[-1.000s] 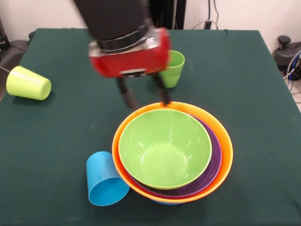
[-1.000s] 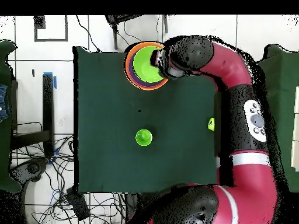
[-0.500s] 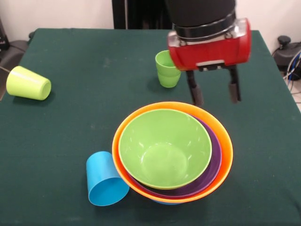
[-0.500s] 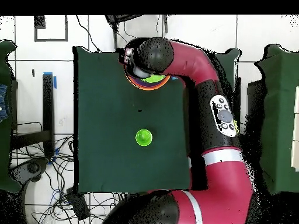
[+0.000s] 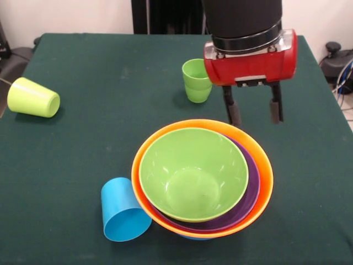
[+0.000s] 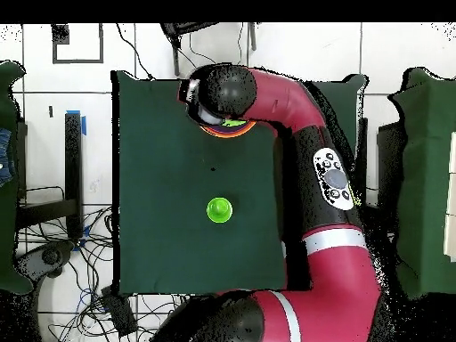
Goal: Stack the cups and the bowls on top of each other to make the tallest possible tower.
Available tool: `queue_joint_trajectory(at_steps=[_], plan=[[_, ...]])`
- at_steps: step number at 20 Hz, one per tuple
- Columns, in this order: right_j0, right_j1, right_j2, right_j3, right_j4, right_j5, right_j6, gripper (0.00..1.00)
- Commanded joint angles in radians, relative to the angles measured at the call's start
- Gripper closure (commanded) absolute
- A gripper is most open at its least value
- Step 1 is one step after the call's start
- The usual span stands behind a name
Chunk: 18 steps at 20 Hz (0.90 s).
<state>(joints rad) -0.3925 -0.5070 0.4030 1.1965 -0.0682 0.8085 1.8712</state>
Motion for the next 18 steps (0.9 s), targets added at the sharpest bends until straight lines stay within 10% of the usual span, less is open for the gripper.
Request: queue_joint_trajectory(at_steps=[1,7,18], plan=[[0.015,0.036,-0.065,0.031,-0.036,-0.008,0.098,0.0],[-0.003,0.007,-0.067,0.079,-0.031,-0.029,0.067,0.0],[-0.112,-0.218,-0.03,0.446,-0.027,-0.148,0.011,0.0]])
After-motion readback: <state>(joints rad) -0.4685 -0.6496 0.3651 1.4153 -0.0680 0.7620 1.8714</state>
